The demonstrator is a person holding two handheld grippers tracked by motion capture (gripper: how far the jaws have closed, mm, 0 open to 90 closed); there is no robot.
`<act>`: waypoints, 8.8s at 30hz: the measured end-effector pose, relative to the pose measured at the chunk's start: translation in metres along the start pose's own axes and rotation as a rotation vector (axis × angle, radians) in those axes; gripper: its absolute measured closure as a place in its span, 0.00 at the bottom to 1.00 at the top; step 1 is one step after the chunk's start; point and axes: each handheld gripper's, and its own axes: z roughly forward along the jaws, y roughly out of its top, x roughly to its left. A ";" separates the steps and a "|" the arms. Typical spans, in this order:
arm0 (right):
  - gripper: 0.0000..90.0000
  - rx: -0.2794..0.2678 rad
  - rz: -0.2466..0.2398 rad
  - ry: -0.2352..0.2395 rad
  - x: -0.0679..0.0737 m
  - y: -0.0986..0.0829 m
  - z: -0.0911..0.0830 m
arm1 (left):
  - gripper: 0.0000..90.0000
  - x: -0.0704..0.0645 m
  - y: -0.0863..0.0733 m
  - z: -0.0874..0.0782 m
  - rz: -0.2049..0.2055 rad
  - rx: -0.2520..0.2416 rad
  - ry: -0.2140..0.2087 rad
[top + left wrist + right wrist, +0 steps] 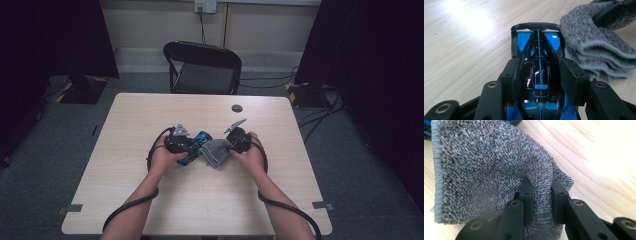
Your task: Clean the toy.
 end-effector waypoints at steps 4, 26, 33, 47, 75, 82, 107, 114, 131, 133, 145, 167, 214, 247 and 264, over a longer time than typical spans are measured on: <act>0.83 -0.003 0.031 -0.010 -0.008 -0.004 -0.001 | 0.57 0.000 0.000 0.000 0.004 -0.001 0.002; 0.83 -0.101 0.071 0.003 -0.026 -0.037 -0.039 | 0.57 0.001 -0.001 -0.001 0.008 -0.004 -0.001; 0.83 -0.141 0.024 0.067 -0.004 -0.043 -0.050 | 0.57 0.001 -0.002 -0.001 0.005 -0.008 -0.001; 0.83 -0.123 -0.137 0.166 0.050 -0.025 -0.044 | 0.57 0.000 0.001 -0.001 -0.003 0.013 0.000; 0.83 -0.065 -0.224 0.216 0.084 0.020 0.010 | 0.57 0.000 -0.001 -0.003 0.005 0.002 0.010; 0.83 -0.055 -0.186 0.185 0.067 0.022 0.013 | 0.57 0.001 -0.002 -0.003 0.012 -0.002 0.008; 0.83 -0.028 -0.086 0.108 0.035 0.018 0.012 | 0.57 0.001 -0.004 -0.003 0.004 -0.012 0.007; 0.82 -0.040 -0.037 0.091 0.022 0.012 0.011 | 0.57 0.000 -0.004 -0.002 0.002 -0.015 0.006; 0.82 -0.042 0.029 0.012 0.003 0.009 0.007 | 0.57 0.000 -0.003 -0.002 -0.005 -0.006 0.001; 0.82 -0.044 0.042 0.007 -0.002 0.006 0.005 | 0.57 0.000 -0.002 -0.003 0.005 -0.001 0.011; 0.82 -0.056 0.090 -0.030 -0.027 -0.014 -0.017 | 0.57 0.000 -0.001 -0.003 0.005 0.006 0.013; 0.82 -0.116 -0.065 0.086 0.021 -0.018 -0.048 | 0.57 0.000 0.002 -0.002 -0.007 0.026 0.005; 0.82 -0.075 -0.270 0.184 0.097 0.016 0.007 | 0.57 -0.001 0.000 -0.002 -0.010 0.004 0.003; 0.81 -0.058 -0.114 0.137 0.045 0.012 0.012 | 0.57 0.000 0.000 -0.002 -0.002 0.008 0.006; 0.81 -0.045 -0.081 0.105 0.027 0.011 0.012 | 0.57 0.000 -0.001 -0.002 0.003 0.008 0.011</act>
